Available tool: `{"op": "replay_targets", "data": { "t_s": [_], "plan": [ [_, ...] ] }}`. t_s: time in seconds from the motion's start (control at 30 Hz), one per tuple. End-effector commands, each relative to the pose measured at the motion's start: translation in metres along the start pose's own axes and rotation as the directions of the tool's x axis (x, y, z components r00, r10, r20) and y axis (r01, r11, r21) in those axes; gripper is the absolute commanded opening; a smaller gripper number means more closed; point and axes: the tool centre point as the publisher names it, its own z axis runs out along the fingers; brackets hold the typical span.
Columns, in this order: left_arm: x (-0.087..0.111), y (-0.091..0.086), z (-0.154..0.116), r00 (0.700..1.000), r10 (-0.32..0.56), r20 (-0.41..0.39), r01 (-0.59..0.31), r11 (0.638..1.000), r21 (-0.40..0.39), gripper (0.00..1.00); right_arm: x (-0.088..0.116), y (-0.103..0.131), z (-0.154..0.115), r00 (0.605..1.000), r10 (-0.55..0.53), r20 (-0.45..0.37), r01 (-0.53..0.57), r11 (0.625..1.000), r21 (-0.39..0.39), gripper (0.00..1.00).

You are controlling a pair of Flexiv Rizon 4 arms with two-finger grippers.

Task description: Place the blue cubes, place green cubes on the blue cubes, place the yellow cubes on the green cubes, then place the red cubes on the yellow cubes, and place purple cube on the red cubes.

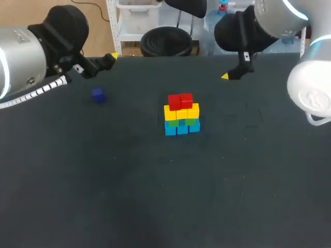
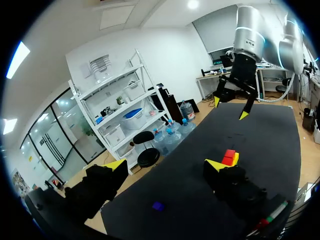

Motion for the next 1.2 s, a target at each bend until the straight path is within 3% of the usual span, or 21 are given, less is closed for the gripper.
{"op": "replay_targets", "data": {
  "t_s": [0.03,0.3,0.5,0.73,0.97,1.2],
  "plan": [
    [0.000,0.003,0.000,1.000,0.002,0.001,-0.002,1.000,0.013,1.00,0.000,0.003,-0.001,1.000,0.002,-0.004,-0.002,1.000,0.019,1.00],
    [-0.002,0.019,-0.006,0.989,0.109,-0.102,-0.104,0.993,0.048,1.00,0.000,0.003,-0.001,1.000,0.002,-0.004,-0.002,1.000,0.019,1.00],
    [-0.001,0.032,-0.006,0.950,0.241,-0.201,-0.219,0.968,0.126,1.00,0.000,0.003,-0.001,1.000,0.002,-0.004,-0.002,1.000,0.019,1.00],
    [0.012,0.032,0.026,0.893,0.393,-0.218,-0.353,0.914,0.201,1.00,0.000,0.003,-0.001,1.000,0.002,-0.004,-0.002,1.000,0.019,1.00],
    [0.041,0.028,0.069,0.852,0.476,-0.218,-0.398,0.860,0.320,1.00,0.000,0.003,-0.001,1.000,0.002,-0.004,-0.002,1.000,0.019,1.00],
    [0.077,0.042,0.098,0.825,0.486,-0.288,-0.367,0.849,0.381,1.00,0.000,0.003,-0.001,1.000,0.002,-0.004,-0.002,1.000,0.019,1.00]
  ]
}}
